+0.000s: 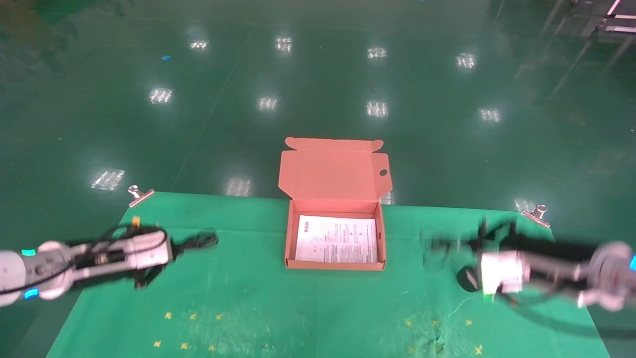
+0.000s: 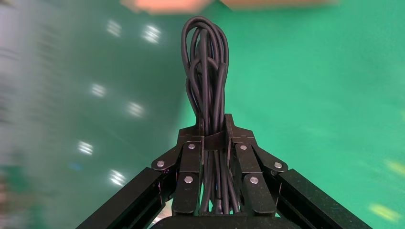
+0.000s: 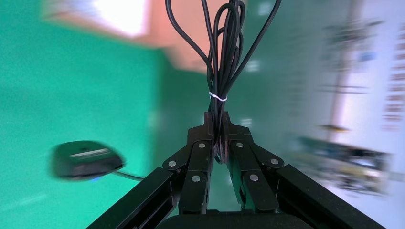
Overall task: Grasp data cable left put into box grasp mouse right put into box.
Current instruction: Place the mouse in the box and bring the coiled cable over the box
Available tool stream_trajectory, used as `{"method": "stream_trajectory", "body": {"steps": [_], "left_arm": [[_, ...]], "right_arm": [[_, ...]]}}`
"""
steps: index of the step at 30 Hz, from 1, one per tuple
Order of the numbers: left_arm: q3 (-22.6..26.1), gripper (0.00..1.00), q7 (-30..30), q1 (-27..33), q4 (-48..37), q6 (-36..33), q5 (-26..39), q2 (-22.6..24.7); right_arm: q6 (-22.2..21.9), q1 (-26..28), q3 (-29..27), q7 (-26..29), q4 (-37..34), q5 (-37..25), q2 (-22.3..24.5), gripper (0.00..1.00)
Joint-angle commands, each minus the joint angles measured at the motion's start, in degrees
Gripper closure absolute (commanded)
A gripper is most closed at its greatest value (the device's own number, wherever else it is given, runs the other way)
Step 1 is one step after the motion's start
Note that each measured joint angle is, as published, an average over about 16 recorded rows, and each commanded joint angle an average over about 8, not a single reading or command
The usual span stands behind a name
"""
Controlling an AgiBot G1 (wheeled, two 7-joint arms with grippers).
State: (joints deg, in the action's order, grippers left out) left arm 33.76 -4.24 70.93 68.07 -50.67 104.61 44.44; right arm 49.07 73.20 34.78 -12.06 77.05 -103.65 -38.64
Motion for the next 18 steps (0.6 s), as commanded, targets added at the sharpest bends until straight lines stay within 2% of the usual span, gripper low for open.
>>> {"method": "stream_trajectory", "body": {"steps": [1, 9, 18], "left_arm": [[-0.8, 1.0, 1.7, 1.1, 0.5, 0.8, -1.3, 0.1], [-2.1, 1.0, 9.2, 4.5, -1.5, 6.7, -2.2, 4.9], [-2.0, 1.0, 10.2, 8.9, -7.6, 10.8, -0.3, 10.9]], "right_arm": [[-0.7, 2.7, -1.1, -0.9, 0.0, 0.5, -0.6, 1.0], [-2.9, 10.7, -0.8, -3.9, -4.5, -0.2, -10.3, 1.0], [-6.0, 16.3, 0.0, -10.7, -15.3, 2.2, -21.9, 1.0]]}}
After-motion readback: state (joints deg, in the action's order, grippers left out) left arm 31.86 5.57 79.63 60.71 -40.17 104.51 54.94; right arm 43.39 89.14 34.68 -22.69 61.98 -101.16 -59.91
